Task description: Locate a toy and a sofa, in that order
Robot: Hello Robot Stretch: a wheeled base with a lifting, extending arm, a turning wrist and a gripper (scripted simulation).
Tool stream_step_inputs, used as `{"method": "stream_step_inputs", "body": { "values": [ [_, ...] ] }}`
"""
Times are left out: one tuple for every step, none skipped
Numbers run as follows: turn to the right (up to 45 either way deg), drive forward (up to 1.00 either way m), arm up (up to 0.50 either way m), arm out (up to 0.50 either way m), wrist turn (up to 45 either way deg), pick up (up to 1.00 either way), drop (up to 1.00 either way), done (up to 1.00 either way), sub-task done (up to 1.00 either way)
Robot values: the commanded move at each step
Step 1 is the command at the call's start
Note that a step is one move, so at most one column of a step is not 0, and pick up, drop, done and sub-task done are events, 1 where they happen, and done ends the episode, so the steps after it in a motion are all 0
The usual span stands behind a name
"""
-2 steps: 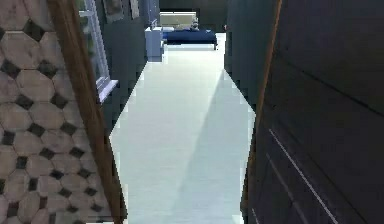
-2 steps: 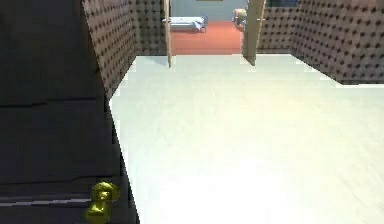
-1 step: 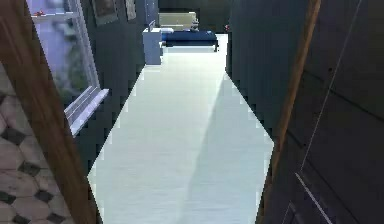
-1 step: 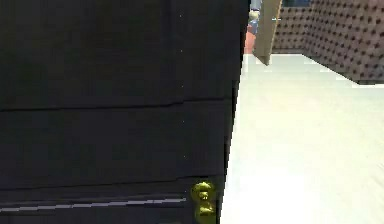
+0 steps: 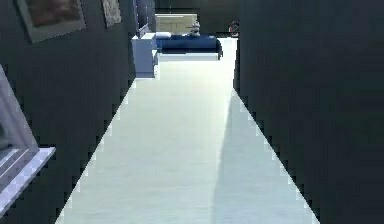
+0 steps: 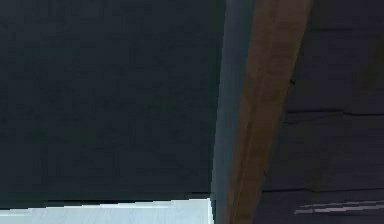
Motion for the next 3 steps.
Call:
{"method": "stream_step_inputs", "body": {
  "values": [
    [-3.0, 0.00, 0.00, 0.00, 0.0, 0.00, 0.00, 0.00, 0.00],
    [0.0, 1.00, 0.00, 0.00, 0.0, 0.00, 0.00, 0.00, 0.00],
    [0.0, 1.00, 0.00, 0.00, 0.0, 0.00, 0.00, 0.00, 0.00]
  ]
}}
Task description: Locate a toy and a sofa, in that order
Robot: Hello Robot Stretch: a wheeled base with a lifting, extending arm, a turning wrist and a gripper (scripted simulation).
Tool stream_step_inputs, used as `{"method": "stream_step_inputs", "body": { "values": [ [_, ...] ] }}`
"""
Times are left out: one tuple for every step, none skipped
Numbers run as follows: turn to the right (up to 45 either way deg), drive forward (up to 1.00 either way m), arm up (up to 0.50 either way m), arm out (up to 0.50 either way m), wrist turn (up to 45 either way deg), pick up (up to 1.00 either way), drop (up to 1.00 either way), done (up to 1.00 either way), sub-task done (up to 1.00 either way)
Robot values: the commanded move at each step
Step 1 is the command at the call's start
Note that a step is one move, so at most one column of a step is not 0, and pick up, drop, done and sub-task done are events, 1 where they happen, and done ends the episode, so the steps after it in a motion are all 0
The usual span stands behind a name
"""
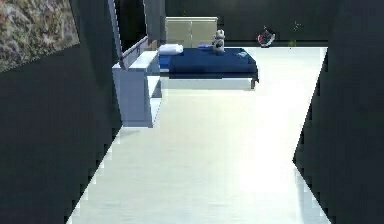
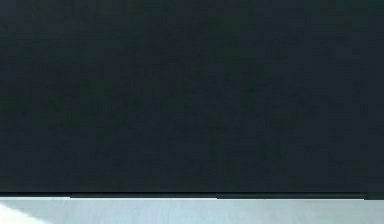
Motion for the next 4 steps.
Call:
{"method": "stream_step_inputs", "body": {
  "values": [
    [0.0, 1.00, 0.00, 0.00, 0.0, 0.00, 0.00, 0.00, 0.00],
    [0.0, 1.00, 0.00, 0.00, 0.0, 0.00, 0.00, 0.00, 0.00],
    [0.0, 1.00, 0.00, 0.00, 0.0, 0.00, 0.00, 0.00, 0.00],
    [12.0, 0.00, 0.00, 0.00, 0.0, 0.00, 0.00, 0.00, 0.00]
  ]
}}
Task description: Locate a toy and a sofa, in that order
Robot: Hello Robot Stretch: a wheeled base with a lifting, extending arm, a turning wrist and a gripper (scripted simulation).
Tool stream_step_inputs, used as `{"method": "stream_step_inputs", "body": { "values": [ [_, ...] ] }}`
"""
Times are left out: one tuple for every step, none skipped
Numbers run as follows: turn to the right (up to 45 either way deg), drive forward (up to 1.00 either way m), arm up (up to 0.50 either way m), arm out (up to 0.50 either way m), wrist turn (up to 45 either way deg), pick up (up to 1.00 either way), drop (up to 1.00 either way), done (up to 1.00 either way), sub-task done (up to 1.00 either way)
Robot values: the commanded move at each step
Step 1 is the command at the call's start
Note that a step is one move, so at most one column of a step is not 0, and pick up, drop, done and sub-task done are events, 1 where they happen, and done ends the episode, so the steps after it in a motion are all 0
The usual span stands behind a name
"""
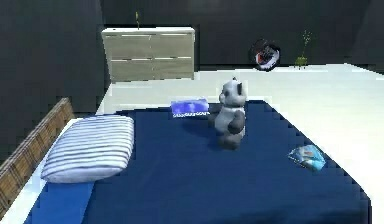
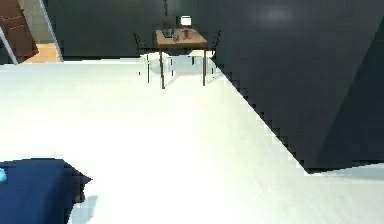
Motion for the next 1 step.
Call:
{"method": "stream_step_inputs", "body": {
  "values": [
    [0.0, 0.10, 0.00, 0.00, 0.0, 0.00, 0.00, 0.00, 0.00]
  ]
}}
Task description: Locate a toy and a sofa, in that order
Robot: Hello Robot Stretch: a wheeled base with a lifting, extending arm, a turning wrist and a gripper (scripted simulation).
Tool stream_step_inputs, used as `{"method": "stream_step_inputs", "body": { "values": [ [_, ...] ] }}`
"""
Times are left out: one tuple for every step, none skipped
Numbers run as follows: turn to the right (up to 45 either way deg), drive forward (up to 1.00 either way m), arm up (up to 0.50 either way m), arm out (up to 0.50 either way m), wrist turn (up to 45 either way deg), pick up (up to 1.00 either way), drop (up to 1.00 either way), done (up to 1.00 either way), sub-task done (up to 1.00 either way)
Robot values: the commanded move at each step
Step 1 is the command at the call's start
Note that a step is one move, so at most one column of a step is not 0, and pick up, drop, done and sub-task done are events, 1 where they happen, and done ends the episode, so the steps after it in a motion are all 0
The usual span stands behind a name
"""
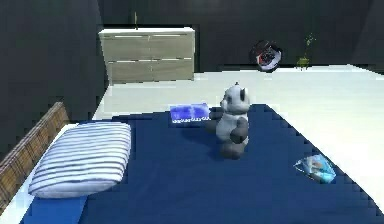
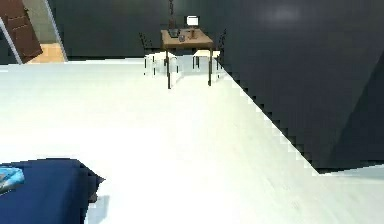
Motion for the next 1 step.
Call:
{"method": "stream_step_inputs", "body": {
  "values": [
    [12.0, 0.00, 0.00, 0.00, 0.0, 0.00, 0.00, 0.00, 0.00]
  ]
}}
